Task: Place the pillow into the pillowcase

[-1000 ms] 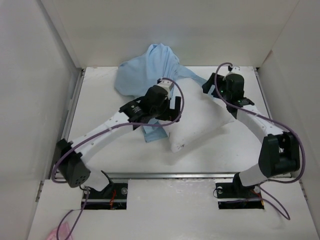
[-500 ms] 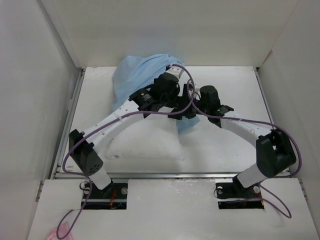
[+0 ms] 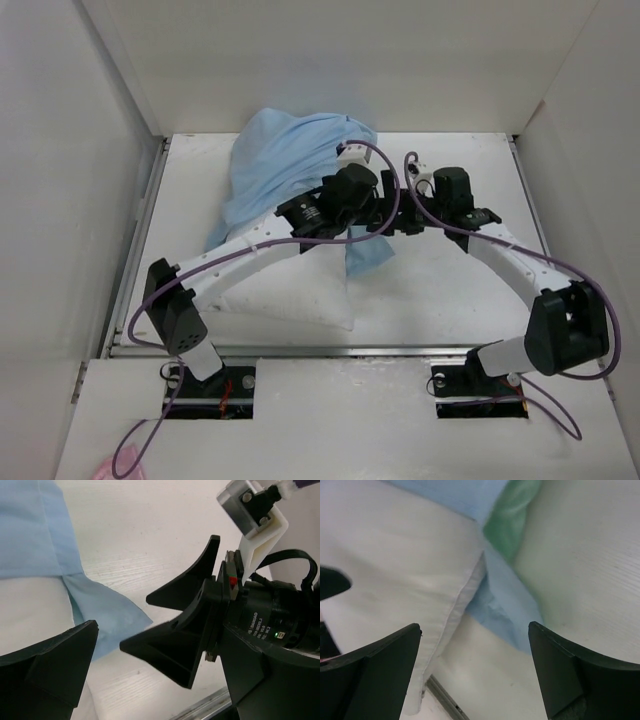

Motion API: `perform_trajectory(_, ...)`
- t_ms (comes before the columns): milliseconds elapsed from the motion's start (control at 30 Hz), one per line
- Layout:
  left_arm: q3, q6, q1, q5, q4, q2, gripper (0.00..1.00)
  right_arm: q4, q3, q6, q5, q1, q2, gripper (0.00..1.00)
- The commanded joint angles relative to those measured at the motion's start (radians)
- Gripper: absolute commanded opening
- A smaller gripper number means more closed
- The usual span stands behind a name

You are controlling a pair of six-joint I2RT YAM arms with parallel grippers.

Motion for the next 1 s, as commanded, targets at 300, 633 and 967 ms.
perform_trajectory(300,-0.178,0.235,0.070,0.159,-0.033,-0.329,1.00,0.185,-0.026,0.005,-0.074,-0.221,0.018,0.93)
perform_trajectory(633,-0.017,0.131,0.039,-0.184,-0.471,0.052,1.00,0.181,0.032,-0.014,0.028,-0.168,0.057,0.94)
perform_trajectory(967,0.084,0.001,0.100,-0.386,-0.585,0.388,0.06,0.269,0.067,-0.132,0.077,-0.005,0.238,0.95)
